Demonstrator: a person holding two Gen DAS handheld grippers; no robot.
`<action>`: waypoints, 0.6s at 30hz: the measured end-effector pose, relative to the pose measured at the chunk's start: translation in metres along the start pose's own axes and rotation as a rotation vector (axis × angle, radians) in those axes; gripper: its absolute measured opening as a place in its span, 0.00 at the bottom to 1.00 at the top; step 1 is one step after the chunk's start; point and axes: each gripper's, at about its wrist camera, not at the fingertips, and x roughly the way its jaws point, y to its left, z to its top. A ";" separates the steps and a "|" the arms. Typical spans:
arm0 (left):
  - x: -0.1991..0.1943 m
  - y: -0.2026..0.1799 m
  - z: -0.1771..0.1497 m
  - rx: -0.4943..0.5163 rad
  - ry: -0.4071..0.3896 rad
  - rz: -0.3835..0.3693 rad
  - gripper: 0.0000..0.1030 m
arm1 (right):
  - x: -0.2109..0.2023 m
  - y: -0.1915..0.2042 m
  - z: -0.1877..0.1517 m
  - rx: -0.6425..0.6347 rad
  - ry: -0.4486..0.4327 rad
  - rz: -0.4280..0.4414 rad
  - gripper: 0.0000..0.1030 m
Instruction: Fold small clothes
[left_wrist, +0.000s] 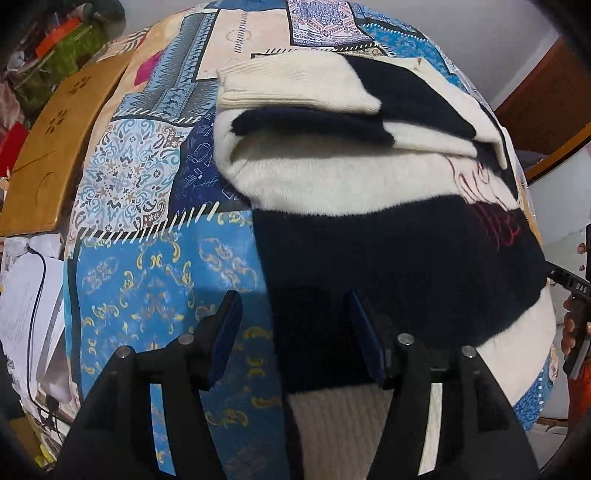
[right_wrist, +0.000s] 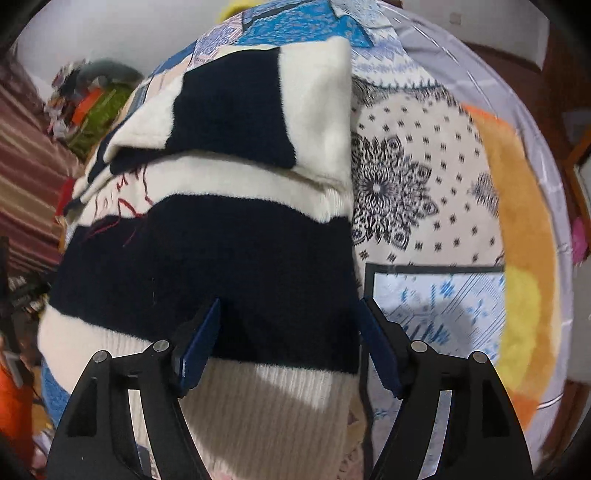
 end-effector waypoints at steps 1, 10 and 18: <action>0.000 -0.001 -0.001 0.000 -0.006 0.000 0.58 | 0.001 -0.003 0.000 0.017 0.002 0.017 0.69; -0.004 -0.007 -0.001 -0.017 -0.014 -0.083 0.19 | 0.002 0.011 -0.006 -0.016 -0.040 0.076 0.35; -0.030 -0.004 0.011 -0.035 -0.090 -0.095 0.08 | 0.001 0.029 0.002 -0.088 -0.053 0.037 0.10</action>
